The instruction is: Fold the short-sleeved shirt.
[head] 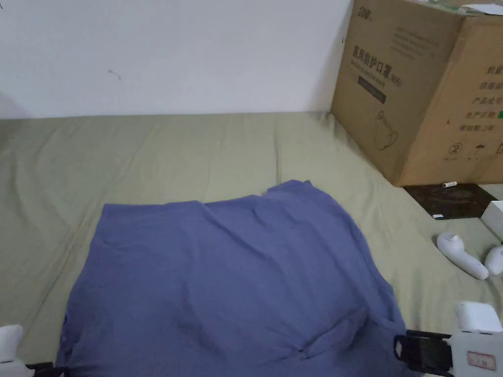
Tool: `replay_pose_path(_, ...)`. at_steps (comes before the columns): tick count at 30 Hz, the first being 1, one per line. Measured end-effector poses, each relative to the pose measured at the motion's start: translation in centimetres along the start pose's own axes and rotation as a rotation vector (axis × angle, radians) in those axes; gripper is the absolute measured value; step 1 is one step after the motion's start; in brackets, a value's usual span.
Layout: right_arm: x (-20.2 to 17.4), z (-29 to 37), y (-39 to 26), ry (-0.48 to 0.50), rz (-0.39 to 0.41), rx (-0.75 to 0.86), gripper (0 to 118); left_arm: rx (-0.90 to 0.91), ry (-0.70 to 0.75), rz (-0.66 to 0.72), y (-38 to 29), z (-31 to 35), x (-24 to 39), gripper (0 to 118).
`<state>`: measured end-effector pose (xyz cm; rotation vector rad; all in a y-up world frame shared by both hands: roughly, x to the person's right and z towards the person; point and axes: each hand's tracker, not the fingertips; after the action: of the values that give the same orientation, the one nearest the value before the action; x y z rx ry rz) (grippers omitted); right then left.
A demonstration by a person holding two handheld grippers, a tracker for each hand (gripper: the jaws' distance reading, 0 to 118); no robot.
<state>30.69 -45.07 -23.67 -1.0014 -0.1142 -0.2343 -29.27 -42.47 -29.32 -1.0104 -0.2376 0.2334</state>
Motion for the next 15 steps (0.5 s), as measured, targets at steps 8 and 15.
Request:
replay_pose_path(8, -0.5, -5.8, -1.3, -0.060, 0.123, -0.214, 116, -0.023, 0.039, 0.017, -0.7, 0.5, -1.0, 3)
replay_pose_path(15, -1.6, -3.2, -2.1, 0.015, 0.171, -0.156, 53, -0.024, 0.044, 0.050, -2.8, 0.9, -1.6, 3)
